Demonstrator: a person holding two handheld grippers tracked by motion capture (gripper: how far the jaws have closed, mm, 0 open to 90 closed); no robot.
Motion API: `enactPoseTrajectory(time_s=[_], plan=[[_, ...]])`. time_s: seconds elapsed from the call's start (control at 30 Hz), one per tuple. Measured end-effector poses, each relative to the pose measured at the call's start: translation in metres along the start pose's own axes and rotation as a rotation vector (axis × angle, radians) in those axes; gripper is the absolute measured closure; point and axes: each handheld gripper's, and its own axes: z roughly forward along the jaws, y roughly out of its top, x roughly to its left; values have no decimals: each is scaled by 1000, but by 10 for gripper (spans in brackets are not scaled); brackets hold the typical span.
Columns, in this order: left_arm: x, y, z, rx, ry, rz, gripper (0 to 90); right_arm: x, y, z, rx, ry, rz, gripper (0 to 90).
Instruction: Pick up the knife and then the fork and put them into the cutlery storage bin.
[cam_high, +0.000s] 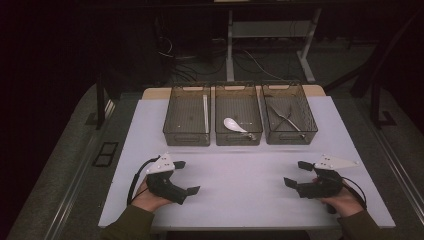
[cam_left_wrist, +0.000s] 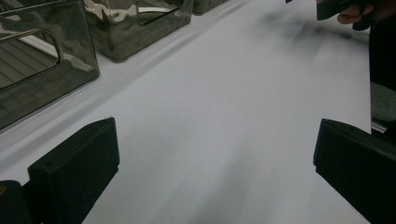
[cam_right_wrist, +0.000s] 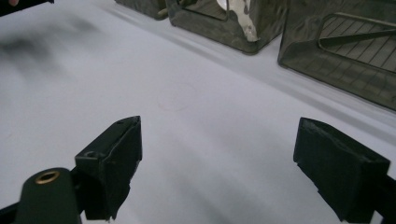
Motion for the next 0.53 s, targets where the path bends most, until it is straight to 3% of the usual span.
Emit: enactPoseTrajectory(time_s=[0.53], plan=[[0, 0, 1, 10, 7, 3, 0, 2, -3, -1, -5, 16, -21, 153]])
